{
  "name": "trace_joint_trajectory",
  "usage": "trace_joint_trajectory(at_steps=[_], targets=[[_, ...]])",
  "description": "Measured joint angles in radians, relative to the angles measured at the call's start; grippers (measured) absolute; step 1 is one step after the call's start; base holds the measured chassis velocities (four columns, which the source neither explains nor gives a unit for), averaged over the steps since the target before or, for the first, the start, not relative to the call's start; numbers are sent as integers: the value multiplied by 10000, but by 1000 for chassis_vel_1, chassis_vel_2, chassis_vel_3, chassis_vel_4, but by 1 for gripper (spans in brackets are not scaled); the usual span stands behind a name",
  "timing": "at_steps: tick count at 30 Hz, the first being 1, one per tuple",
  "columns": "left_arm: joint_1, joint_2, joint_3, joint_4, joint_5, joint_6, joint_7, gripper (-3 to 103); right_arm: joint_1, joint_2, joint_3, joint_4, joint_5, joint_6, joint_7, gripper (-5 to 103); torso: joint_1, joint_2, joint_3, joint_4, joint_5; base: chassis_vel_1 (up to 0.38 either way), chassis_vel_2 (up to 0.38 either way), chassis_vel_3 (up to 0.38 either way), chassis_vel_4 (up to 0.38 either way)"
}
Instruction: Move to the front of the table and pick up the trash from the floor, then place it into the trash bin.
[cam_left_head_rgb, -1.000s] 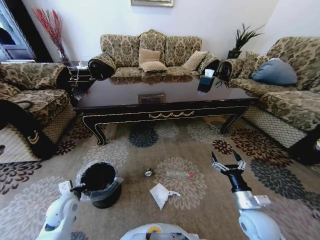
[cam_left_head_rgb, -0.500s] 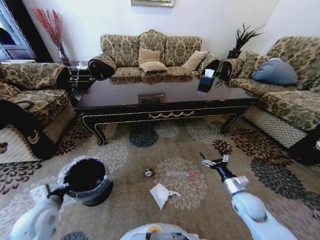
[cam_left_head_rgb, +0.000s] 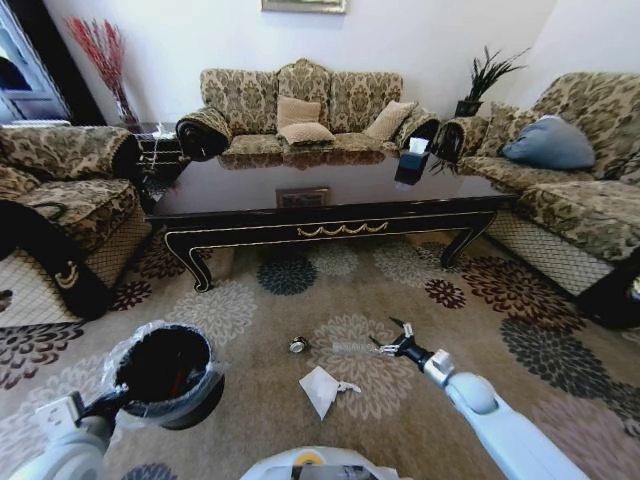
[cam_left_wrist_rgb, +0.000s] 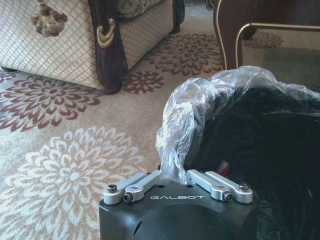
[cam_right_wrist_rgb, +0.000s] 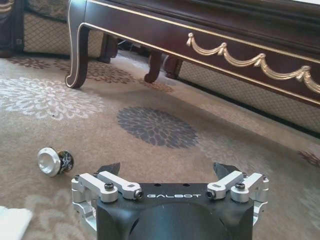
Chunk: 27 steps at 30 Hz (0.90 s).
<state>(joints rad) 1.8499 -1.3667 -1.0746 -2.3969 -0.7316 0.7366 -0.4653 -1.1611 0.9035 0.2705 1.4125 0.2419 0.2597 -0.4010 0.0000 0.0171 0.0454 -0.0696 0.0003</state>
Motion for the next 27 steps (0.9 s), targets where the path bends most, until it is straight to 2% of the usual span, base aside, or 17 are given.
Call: trace_joint_trajectory(at_steps=[3, 6, 7, 8, 13, 16, 18, 21, 25, 27], targets=[[32, -52, -53, -13, 9, -8, 1, 2, 605, 66, -488, -619, 35, 48, -241, 100, 0, 0, 0, -5, -2, 0, 0, 0, 0], [65, -116, -68, -13, 50, -9, -6, 2, 1086, 160, -626, -1343, 41, 58, -1538, 100, 0, -1, 0, -5, -4, 0, 0, 0, 0], [76, -158, -68, -14, 81, -9, -4, 2, 1351, 276, -632, -1855, -193, 134, -2312, 100, 0, 0, 0, -4, -3, 0, 0, 0, 0], [76, -173, -67, -14, 101, -9, -5, 2, 1435, 312, -667, -2053, -279, 164, -2490, 100, 0, 0, 0, -5, -2, 0, 0, 0, 0], [77, -370, 86, -24, 265, -15, -5, 2, 1778, 491, -884, -2875, -534, 314, -2814, 100, 1, 0, 0, -9, -3, 0, 0, 0, 0], [78, -486, 177, -47, 345, -15, 2, 2, 1953, 581, -941, -3263, -701, 408, -2923, 100, 0, 0, 0, -3, -3, 0, 0, 0, 0], [72, -627, 263, -93, 446, -15, -3, 2, 2280, 756, -1001, -3968, -1152, 620, -3079, 100, 0, 0, 0, -5, -2, 0, 0, 0, 0], [71, -662, 262, -106, 453, -15, -2, 2, 2422, 838, -1046, -4270, -1301, 684, -3085, 100, 1, 0, 0, -6, -3, 0, 0, 0, 0], [75, -709, 222, -101, 456, -15, -8, 2, 2746, 1215, -1230, -5001, -1626, 808, -2395, 100, 0, 0, 0, -3, -4, 0, 0, 0, 0], [74, -713, 222, -99, 456, -16, -8, 2, 2763, 1255, -1242, -5056, -1636, 809, -2364, 100, 1, 0, 0, -4, -3, 0, 0, 0, 0]])
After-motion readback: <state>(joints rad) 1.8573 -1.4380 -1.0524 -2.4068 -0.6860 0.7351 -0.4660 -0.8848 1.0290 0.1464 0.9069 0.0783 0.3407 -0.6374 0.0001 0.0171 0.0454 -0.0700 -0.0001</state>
